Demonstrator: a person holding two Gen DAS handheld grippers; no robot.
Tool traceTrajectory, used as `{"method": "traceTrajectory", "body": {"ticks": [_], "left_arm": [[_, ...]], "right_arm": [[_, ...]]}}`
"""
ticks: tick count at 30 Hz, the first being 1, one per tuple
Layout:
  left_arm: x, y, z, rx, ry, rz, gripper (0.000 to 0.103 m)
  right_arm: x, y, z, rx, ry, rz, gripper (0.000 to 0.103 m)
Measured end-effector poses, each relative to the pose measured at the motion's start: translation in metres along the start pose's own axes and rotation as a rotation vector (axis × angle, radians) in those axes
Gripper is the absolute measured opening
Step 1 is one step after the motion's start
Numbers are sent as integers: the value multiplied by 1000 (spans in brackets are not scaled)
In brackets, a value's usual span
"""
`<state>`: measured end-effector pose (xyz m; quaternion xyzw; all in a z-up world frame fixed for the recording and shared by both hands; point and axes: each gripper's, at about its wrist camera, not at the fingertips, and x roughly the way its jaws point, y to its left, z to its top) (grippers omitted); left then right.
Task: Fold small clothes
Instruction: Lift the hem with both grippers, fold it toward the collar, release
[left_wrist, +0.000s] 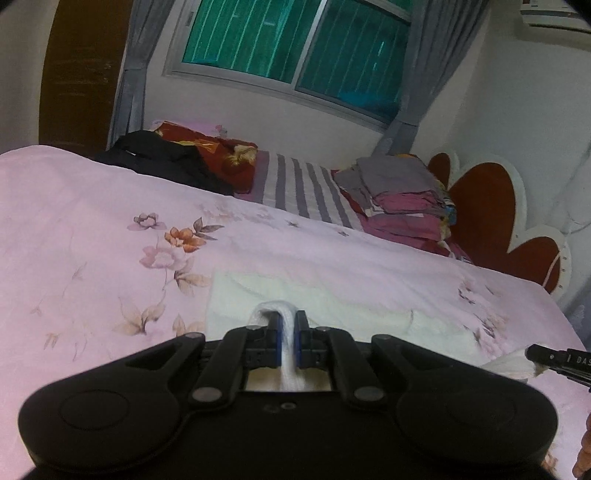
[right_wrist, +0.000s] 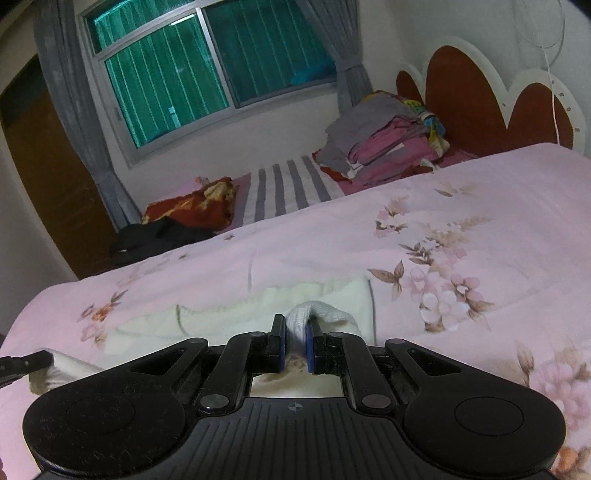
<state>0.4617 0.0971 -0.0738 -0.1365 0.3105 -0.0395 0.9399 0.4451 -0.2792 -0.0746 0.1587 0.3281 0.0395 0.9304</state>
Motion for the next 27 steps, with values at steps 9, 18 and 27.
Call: {"method": "traceTrajectory", "body": {"ticks": [9,18,27], "left_arm": [[49,-6,17,-8,45,53,6],[97,-4,19,-30,106,116,6],[127,-2,23,-46,141,155,11]], "right_arm": [[56,-10,21,53,41,-8,10],[109,-32,25,139,130,-42,10],[139,-36,29,131,162,-52,10]]}}
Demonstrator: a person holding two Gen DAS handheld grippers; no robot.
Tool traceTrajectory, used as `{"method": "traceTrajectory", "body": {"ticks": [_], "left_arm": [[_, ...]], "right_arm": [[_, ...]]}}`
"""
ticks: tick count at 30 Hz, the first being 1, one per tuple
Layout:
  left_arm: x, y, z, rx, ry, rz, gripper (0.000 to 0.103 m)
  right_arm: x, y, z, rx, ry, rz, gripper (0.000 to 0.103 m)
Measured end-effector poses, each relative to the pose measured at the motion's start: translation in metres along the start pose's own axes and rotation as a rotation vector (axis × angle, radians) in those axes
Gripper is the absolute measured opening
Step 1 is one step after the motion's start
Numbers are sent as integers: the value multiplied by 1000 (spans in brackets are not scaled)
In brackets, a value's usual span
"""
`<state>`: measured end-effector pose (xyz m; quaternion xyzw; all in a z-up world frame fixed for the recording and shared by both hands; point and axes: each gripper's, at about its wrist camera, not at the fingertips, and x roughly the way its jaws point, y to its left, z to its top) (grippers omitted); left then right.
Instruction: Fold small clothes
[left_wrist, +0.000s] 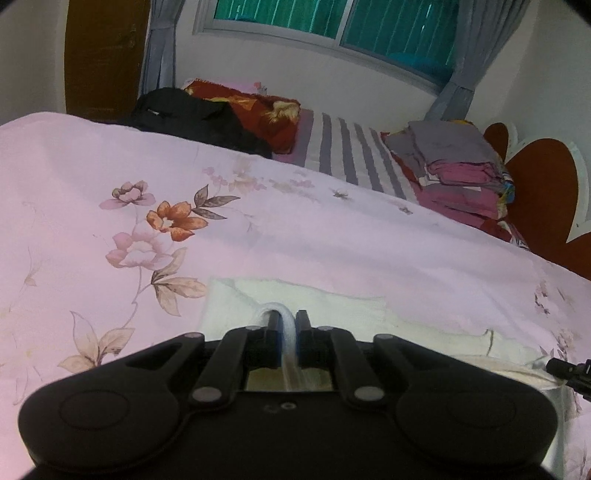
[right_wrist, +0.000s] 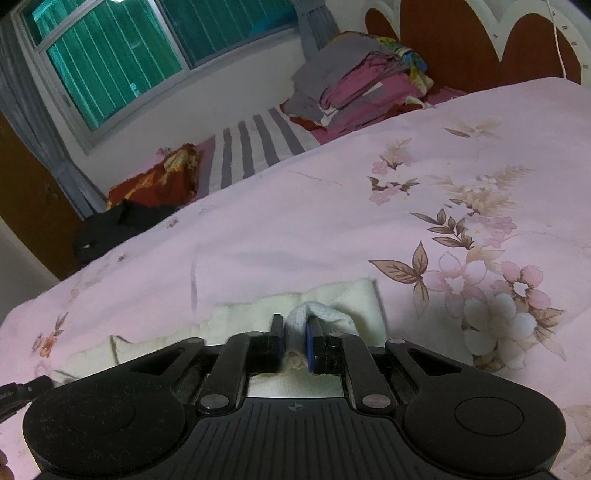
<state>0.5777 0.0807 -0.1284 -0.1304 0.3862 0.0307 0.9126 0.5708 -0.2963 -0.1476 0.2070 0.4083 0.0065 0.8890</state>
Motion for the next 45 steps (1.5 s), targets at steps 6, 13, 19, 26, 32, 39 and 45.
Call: {"method": "traceTrajectory", "body": {"ticks": [6,13,19,26,32,39,45], "left_arm": [[-9,14,15,-76,-68,3,49],[-15,17,11,35,-63,-4,49],[6,9,-8,111,8,11,44],[17,13,-23,134,16,100,19],[15,12,-25,165,6,124,19],[-24,8,-28,143,-44,59,24],[-37,-16,-48,197,11,-4,25]], "right_arm": [[6,-5,5,12,14,12,22],[-6,-9,7,-40,-81,-26,84],[4,-13,-4,-96,-24,-33,54],[18,-2,-16,-208,16,-53,20],[28,-6,-17,-224,-5,-120,20],[-4,3,-22,-227,-38,-79,21],[-23,31,-44,-279,-25,-6,21]]}}
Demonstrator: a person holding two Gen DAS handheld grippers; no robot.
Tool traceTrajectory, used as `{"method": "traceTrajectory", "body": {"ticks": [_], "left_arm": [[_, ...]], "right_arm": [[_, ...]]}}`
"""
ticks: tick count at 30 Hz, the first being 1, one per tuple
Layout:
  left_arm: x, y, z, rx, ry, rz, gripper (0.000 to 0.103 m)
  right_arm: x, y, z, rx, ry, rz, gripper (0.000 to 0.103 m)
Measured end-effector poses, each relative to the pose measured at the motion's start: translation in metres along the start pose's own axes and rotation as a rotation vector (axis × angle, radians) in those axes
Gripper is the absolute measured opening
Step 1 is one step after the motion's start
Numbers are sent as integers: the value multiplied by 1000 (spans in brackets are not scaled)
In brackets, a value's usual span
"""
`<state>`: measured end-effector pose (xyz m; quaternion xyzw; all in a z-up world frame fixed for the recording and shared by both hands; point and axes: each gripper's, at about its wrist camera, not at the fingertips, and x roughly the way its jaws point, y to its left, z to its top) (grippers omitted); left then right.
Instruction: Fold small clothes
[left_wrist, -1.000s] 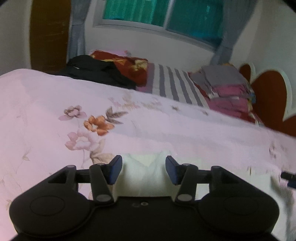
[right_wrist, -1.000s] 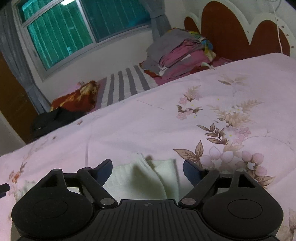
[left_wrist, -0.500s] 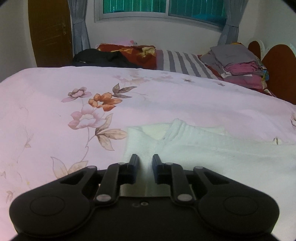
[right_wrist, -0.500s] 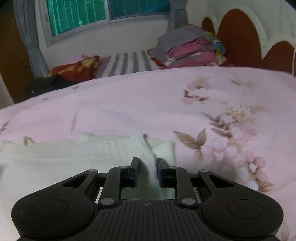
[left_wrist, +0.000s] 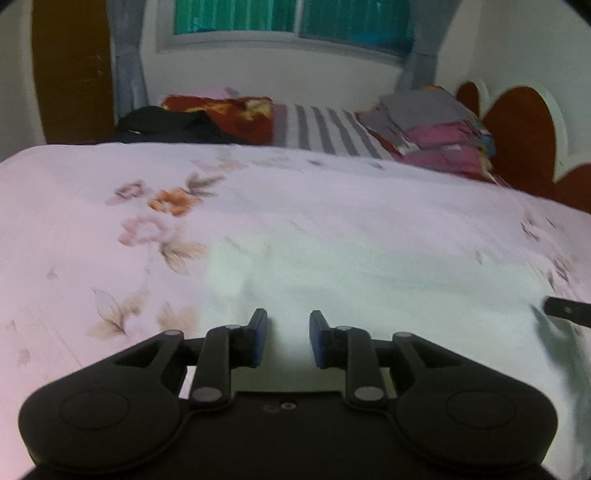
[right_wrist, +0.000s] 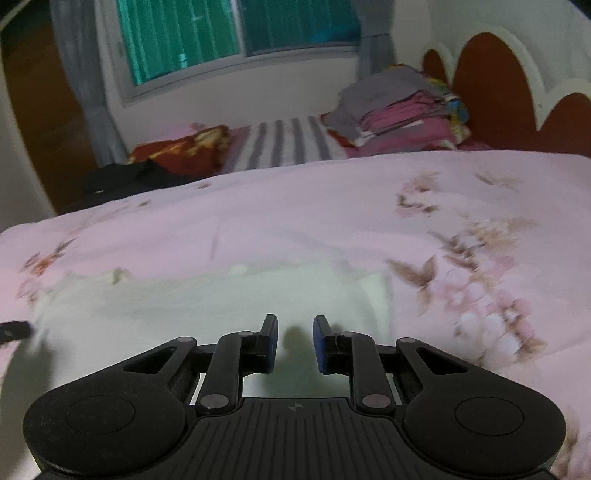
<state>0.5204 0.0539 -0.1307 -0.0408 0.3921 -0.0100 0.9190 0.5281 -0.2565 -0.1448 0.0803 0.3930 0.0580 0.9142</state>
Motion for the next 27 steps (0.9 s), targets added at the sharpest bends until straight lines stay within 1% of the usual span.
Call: {"method": "traceTrajectory", "body": {"ticks": [2,7,11,14,17,19,22,25,27], "left_arm": [[0,-8,-6,9,16,-13,27],[-1,-19,-22,32,32,0,27],[-1,-15,-32,35,34,14,29],[-4,-9,-38,43,23,23,30],[-8,-7,-45,55,16,34,30],[-11,-6,-48,47,18,38,30],[-16,-3,-53,47,29,45,30],[-18,-2,-56,56,39,51,30],[-22,-1,-56,50,50,56,29]], "right_arm": [[-2,11,-5,-3,13,24,21],[-6,34,-20,-32,36,53,21],[-8,41,-33,-70,53,53,21],[-11,36,-44,-95,61,15,21],[-13,22,-53,-118,59,-42,21],[-18,15,-55,-104,54,-73,21],[-27,6,-59,-66,47,-94,21],[-29,9,-67,-134,51,-122,21],[-37,8,-65,-81,56,-117,21]]}}
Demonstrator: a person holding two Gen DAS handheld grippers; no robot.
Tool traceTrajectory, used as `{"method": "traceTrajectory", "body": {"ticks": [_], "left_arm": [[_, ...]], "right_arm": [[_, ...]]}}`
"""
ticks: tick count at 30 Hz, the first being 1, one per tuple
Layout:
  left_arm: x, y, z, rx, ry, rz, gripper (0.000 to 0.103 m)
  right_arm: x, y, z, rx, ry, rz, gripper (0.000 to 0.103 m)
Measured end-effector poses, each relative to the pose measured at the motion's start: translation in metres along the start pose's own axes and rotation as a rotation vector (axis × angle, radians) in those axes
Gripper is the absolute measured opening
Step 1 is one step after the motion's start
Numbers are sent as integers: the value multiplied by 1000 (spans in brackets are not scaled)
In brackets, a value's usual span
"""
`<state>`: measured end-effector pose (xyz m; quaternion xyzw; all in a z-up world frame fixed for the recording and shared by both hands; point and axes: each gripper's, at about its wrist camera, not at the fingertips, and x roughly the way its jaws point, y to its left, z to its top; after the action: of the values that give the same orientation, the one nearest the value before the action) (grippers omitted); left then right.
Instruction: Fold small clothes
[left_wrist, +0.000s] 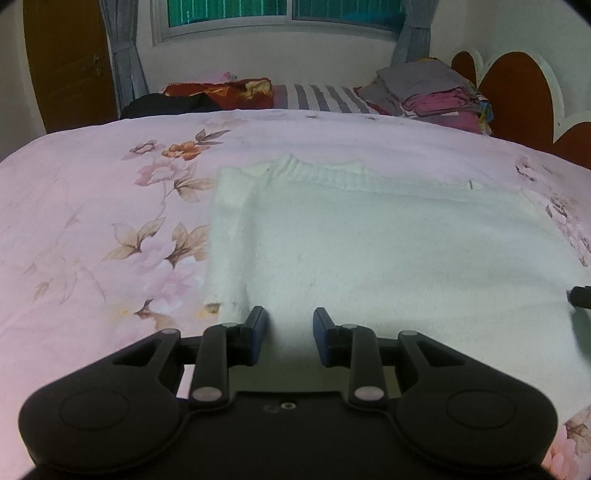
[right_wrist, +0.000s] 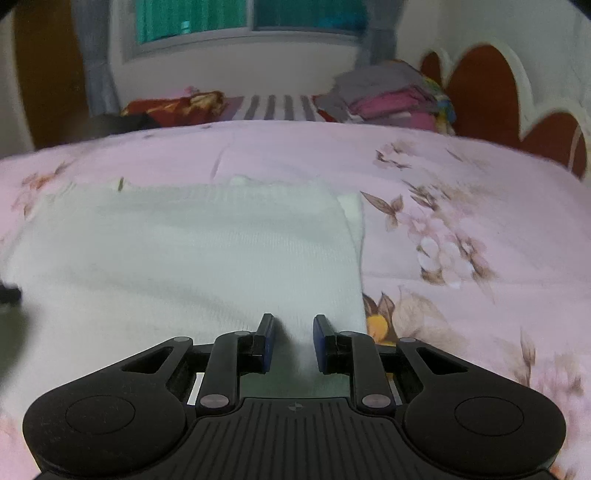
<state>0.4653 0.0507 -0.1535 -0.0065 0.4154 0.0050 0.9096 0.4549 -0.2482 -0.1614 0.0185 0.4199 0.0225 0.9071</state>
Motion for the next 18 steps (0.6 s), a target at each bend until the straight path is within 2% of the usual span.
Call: {"method": "traceTrajectory", "body": {"ticks": [4,7,13,18], "left_arm": [[-20,4,-6,-34,7,-20,27],[-33,3,-18,-7,2,-38,29],[-36,4,-44,35,27,-34,30],[-34,1,-45,51,31,-22,30]], "right_arm": [[-14,4,-12,21,5,4,21],[-27,5,-24,30,0,-2,21],[-44,7,-51,27,25,-53,21],[-45,8,-63,2,40,-76,24]]}}
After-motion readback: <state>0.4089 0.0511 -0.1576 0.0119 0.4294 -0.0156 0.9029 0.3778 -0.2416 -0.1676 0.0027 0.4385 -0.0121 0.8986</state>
